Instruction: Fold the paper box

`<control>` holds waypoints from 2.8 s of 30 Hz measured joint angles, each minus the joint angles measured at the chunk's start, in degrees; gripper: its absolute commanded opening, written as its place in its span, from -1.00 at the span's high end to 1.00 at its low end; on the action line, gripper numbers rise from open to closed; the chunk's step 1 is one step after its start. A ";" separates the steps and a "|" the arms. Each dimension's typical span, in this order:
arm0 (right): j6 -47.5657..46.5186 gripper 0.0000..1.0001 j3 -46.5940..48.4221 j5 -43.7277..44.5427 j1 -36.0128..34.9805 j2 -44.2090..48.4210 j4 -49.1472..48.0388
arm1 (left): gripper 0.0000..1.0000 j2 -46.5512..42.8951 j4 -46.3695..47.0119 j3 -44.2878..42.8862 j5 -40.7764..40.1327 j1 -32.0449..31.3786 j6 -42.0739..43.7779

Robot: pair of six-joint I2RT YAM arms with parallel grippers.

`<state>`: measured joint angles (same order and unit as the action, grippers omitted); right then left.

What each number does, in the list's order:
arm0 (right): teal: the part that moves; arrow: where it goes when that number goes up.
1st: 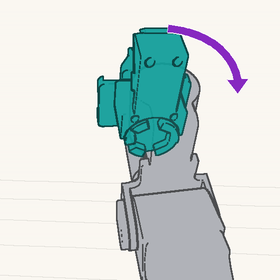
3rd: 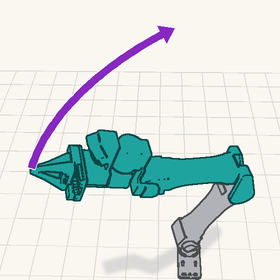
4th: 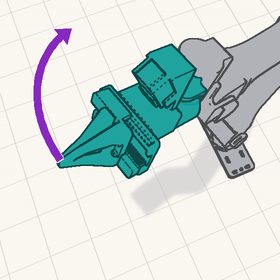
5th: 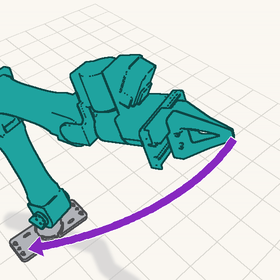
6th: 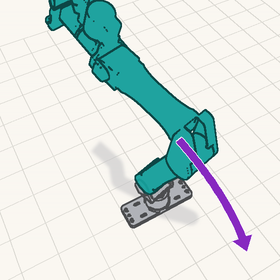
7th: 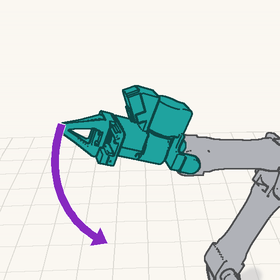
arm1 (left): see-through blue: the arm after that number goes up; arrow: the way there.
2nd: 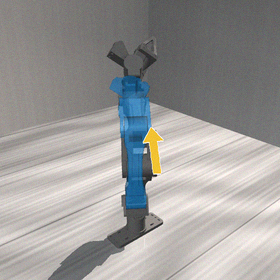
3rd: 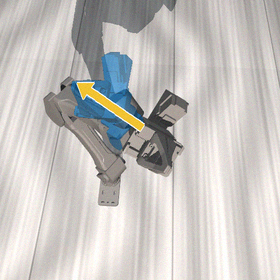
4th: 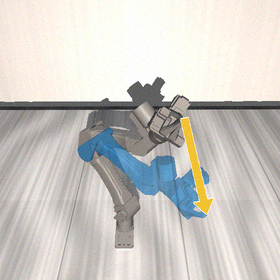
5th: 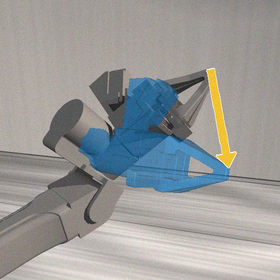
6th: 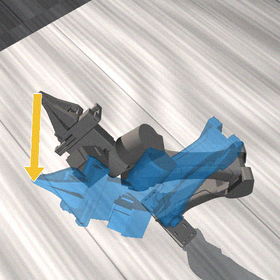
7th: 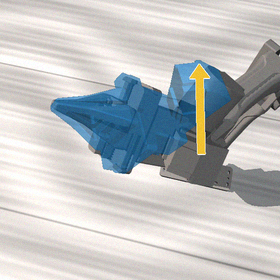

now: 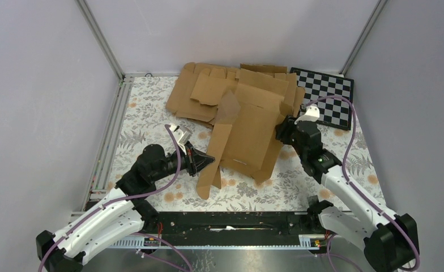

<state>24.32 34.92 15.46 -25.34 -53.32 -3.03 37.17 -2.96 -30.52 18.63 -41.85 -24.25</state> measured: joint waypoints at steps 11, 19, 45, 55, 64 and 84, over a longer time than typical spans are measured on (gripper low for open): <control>-1.70 1.00 2.95 -5.95 0.55 -3.17 0.96 | 0.18 -0.04 -5.05 -2.82 -2.80 -0.22 3.04; -7.48 1.00 2.60 -8.13 0.55 0.63 -1.81 | -0.48 0.00 -14.62 -6.51 -13.18 -0.22 6.78; -12.68 1.00 2.32 -13.66 0.52 1.81 -3.78 | 1.00 14.27 -14.93 -22.38 -6.99 20.81 11.34; -4.20 1.00 8.50 -8.79 0.00 -3.45 -2.23 | 1.00 6.71 -16.55 -22.38 -5.35 20.85 11.45; -3.67 1.00 15.72 0.46 -13.84 -12.79 -10.23 | 1.00 -1.97 -16.39 -19.50 -8.41 21.09 9.35; -11.76 1.00 10.67 32.76 -27.15 -31.87 -38.82 | 1.00 -7.45 -15.61 -10.60 -13.75 21.29 10.36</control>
<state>12.56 45.58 48.23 -52.49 -85.19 -41.85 29.71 -18.57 -41.12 4.89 -20.56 -13.89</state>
